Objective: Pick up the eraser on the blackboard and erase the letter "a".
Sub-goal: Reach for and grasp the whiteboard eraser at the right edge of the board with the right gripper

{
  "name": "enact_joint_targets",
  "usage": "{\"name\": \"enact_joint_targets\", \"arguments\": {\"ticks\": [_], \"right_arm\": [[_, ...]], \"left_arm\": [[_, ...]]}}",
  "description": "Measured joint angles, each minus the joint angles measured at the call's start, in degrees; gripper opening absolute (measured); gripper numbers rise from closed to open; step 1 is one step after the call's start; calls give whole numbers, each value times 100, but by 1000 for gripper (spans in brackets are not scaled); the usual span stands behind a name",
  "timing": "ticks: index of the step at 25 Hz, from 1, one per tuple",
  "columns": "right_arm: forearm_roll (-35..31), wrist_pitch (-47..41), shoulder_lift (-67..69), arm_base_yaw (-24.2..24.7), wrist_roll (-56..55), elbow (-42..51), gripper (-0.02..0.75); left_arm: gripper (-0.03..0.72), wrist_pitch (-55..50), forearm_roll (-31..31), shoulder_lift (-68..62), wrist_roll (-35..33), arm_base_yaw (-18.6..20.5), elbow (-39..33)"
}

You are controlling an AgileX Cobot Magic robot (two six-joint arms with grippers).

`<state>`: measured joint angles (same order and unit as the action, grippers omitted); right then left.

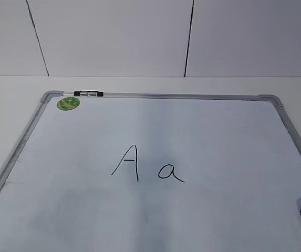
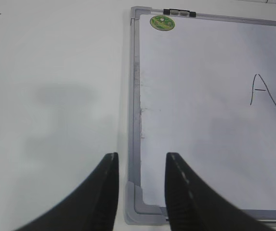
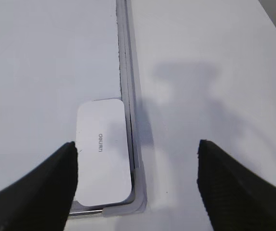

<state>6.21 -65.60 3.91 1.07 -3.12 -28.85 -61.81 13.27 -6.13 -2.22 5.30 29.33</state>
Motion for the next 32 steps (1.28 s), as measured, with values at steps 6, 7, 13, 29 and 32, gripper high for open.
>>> {"name": "enact_joint_targets", "arguments": {"ticks": [6, 7, 13, 29, 32], "right_arm": [[-36, 128, 816, 0, -55, -49, 592], [-36, 218, 1003, 0, -55, -64, 592], [-161, 908, 1951, 0, -36, -211, 592], [-1288, 878, 5122, 0, 671, -1072, 615], [-1278, 614, 5598, 0, 671, -1452, 615]], "left_arm": [[245, 0, 7, 0, 0, 0, 0], [244, 0, 7, 0, 0, 0, 0], [245, 0, 12, 0, 0, -55, 0], [245, 0, 12, 0, 0, -60, 0], [245, 0, 12, 0, 0, -60, 0]]}}
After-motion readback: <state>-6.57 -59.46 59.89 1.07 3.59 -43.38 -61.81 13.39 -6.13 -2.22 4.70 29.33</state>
